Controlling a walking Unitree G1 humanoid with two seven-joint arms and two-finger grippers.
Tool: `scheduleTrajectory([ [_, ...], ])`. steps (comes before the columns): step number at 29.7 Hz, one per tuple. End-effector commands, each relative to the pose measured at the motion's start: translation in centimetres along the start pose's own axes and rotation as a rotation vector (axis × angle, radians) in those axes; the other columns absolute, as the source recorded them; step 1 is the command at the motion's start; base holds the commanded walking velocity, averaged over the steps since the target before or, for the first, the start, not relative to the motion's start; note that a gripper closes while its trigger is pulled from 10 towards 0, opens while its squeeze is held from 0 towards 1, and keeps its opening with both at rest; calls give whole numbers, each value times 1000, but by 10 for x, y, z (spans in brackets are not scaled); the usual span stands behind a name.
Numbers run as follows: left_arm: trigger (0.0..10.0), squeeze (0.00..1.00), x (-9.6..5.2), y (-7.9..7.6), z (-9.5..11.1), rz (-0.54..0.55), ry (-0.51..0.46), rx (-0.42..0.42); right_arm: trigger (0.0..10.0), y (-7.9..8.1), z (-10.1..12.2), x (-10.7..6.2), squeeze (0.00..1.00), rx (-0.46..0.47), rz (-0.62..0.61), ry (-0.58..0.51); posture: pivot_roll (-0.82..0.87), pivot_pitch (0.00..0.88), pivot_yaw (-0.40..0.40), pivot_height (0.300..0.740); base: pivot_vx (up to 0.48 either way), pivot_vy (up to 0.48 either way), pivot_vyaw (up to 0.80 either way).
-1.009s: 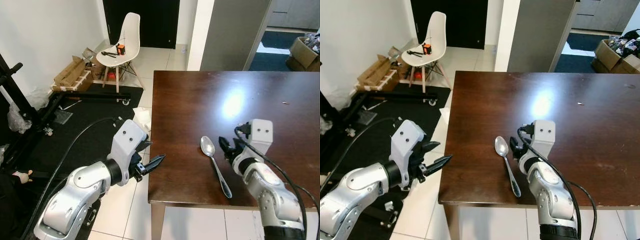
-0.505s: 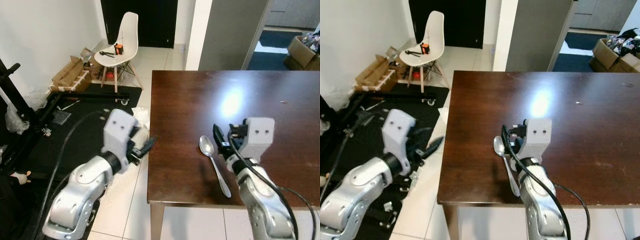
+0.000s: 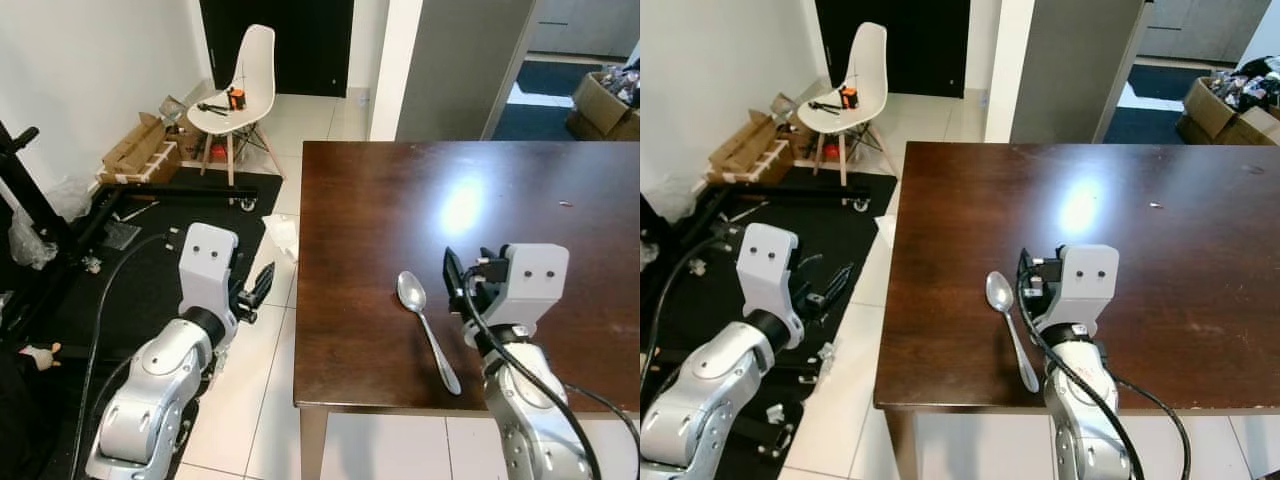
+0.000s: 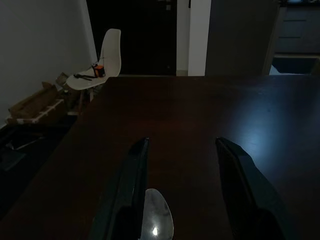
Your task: Setting the table
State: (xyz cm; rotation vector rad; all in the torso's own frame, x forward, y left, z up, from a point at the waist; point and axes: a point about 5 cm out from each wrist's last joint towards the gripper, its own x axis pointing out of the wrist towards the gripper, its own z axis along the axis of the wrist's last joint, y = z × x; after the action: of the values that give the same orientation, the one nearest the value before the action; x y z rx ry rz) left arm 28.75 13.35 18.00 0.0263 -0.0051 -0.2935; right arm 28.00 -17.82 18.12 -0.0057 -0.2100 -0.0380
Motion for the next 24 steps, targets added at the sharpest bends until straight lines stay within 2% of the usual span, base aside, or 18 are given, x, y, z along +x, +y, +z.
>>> scheduleTrajectory([
  [1, 10000, 0, 2, 0, -3, 10, 7, 7, 10000, 1, -2, 1, 0, 1, 0, 0, -97, 0, 72, 740, 0, 0, 0],
  [24, 10000, 0, 5, -4, -5, 14, -10, -1, 10000, 3, -7, 3, 0, 4, 17, 9, -97, 0, 67, 740, 0, 0, 0],
])
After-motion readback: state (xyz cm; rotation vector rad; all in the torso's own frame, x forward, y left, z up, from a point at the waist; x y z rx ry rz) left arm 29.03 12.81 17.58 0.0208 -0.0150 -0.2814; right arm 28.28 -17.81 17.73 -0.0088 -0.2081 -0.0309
